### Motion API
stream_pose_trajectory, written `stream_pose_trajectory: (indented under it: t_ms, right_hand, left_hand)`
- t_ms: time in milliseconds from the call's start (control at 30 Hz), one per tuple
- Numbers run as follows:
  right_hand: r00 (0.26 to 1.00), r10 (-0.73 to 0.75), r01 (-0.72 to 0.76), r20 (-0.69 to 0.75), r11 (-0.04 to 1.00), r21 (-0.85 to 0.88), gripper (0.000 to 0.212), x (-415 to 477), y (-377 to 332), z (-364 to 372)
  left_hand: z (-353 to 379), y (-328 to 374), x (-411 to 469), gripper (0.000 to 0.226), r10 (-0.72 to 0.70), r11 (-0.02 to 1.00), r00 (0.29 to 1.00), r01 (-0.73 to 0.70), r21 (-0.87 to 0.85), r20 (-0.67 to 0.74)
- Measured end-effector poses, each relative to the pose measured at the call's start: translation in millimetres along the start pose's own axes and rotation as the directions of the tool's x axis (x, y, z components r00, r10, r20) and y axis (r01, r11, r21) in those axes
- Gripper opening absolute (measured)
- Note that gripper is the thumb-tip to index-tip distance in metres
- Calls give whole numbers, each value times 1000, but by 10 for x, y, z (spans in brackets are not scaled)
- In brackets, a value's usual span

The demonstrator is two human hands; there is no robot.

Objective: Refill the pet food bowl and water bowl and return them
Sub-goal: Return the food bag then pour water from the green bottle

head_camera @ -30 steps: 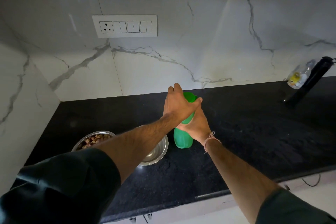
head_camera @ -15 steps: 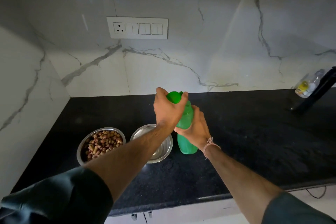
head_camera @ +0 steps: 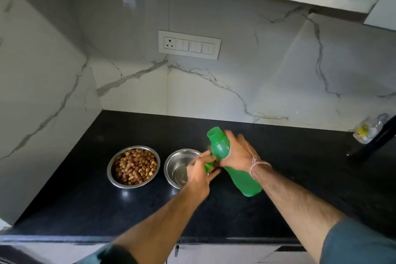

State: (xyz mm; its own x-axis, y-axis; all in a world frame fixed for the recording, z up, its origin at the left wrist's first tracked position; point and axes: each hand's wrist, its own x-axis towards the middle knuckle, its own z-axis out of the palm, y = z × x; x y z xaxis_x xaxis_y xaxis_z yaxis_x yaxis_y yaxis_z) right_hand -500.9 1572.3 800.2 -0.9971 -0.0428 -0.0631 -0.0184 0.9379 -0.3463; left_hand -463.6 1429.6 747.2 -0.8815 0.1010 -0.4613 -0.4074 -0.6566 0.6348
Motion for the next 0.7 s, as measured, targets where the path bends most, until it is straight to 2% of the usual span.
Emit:
stream_pose_trajectory:
  t_ms: [367,700]
  right_hand:
    - [986,50,1,156,950,-313,93,-97,-204,118]
    - [974,60,40,220,905,-423,96,-167,-265,215]
  left_hand:
    - [-52,-323,-299,46,-39,985,999,37,-169,-6]
    - [-148,-399,-410,49,-53,981,999,52,-187,-3]
